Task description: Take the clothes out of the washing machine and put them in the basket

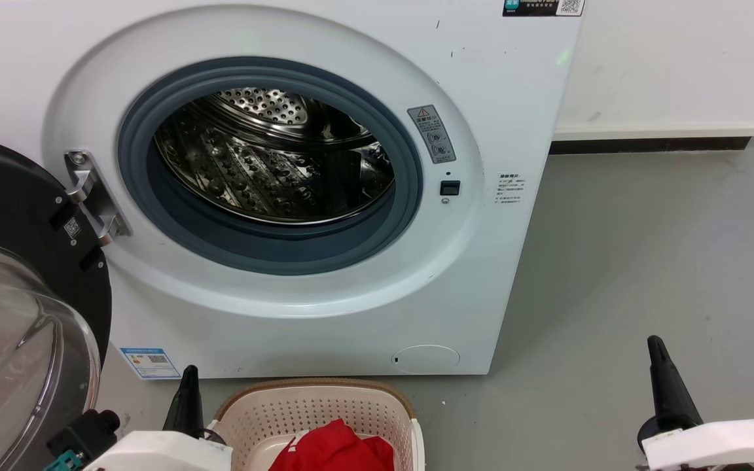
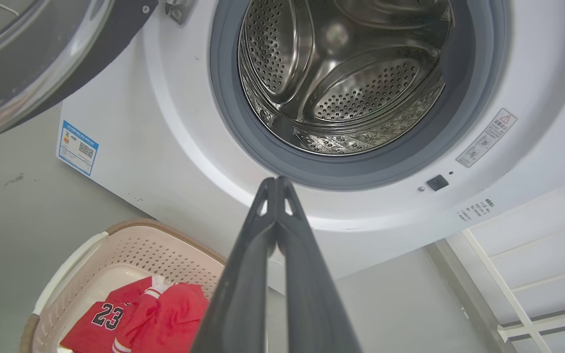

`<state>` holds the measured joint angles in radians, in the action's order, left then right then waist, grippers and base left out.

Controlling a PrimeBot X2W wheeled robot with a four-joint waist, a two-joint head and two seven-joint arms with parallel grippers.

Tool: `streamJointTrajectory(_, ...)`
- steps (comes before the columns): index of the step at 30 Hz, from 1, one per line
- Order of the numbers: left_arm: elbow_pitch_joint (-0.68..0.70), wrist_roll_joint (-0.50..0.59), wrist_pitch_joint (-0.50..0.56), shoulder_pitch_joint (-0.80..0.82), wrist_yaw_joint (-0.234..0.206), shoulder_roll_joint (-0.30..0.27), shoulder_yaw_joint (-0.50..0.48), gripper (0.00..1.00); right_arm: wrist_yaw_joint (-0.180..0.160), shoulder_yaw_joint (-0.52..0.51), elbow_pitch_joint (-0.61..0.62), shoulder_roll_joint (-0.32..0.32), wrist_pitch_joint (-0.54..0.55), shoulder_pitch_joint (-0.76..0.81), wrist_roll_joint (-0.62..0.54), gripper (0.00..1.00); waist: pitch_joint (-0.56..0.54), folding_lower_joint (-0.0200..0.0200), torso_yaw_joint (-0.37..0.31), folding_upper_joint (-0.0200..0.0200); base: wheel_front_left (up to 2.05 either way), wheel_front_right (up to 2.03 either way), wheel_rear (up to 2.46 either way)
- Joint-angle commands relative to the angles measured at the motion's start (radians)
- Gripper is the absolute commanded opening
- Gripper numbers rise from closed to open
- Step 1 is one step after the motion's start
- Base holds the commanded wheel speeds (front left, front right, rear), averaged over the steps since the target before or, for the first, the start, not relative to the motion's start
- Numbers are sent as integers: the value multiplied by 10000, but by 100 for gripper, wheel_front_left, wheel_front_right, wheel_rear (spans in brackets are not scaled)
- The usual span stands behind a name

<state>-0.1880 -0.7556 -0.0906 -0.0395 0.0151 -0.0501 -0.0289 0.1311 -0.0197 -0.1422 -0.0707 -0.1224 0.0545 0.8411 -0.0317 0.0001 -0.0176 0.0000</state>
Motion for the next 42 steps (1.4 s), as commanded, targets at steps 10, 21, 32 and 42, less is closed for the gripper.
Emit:
streamJointTrajectory(10,-11,-1556,369,469,236,-4,-173,0,-2,-91,-105,-115,336,-559,1502,0,42,-1,22,0,0,0,0)
streamJointTrajectory(21,-119,-2890,698,680,421,-4,-309,0,-2,-164,-285,-124,648,-767,2763,0,87,-1,44,0,0,0,0)
streamJointTrajectory(32,-214,-4102,989,872,582,-3,-424,0,-3,-244,-430,-122,954,-968,3892,0,132,-1,66,0,0,0,0)
streamJointTrajectory(42,-288,-5010,1209,1009,710,-3,-522,0,-3,-310,-552,-114,1177,-1127,4733,0,168,-1,85,0,0,0,0)
